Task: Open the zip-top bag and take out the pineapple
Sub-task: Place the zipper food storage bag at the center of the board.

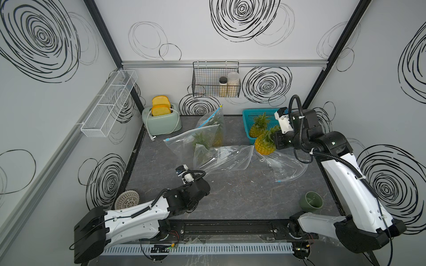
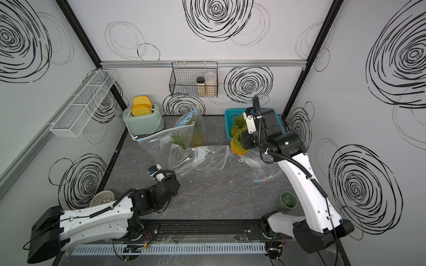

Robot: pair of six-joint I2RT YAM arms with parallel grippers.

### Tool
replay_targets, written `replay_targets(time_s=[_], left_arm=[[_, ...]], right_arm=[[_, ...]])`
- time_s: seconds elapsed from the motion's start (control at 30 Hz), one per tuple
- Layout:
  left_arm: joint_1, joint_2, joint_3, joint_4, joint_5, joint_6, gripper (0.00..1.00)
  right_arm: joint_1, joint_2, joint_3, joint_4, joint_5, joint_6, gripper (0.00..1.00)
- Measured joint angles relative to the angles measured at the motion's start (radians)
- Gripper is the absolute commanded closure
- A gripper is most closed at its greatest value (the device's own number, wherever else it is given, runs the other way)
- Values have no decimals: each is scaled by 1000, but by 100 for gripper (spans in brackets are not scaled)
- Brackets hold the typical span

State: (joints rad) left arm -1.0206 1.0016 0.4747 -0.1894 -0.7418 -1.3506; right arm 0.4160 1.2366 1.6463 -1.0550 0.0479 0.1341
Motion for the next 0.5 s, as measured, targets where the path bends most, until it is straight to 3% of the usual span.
replay_targets(time_s=[0.07,0.17,0.23,0.37,0.5], left_arm=[[-1,52,41,10,2,35,83],[-8,112,90,42,4,92,56],[-14,135,106,64,8,127,44],[-23,175,133,87,21,183,33],[-43,191,151,86,28,214,31]], right_arm=[[-18,0,-7,17,-4,-1,100],[-46,0,-23,42,-9,-5,100],[-65,0,-29,51,-14,-8,100],[-97,0,-33,70,-26,-12,100],[-115,2,-33,95,-31,-17,100]])
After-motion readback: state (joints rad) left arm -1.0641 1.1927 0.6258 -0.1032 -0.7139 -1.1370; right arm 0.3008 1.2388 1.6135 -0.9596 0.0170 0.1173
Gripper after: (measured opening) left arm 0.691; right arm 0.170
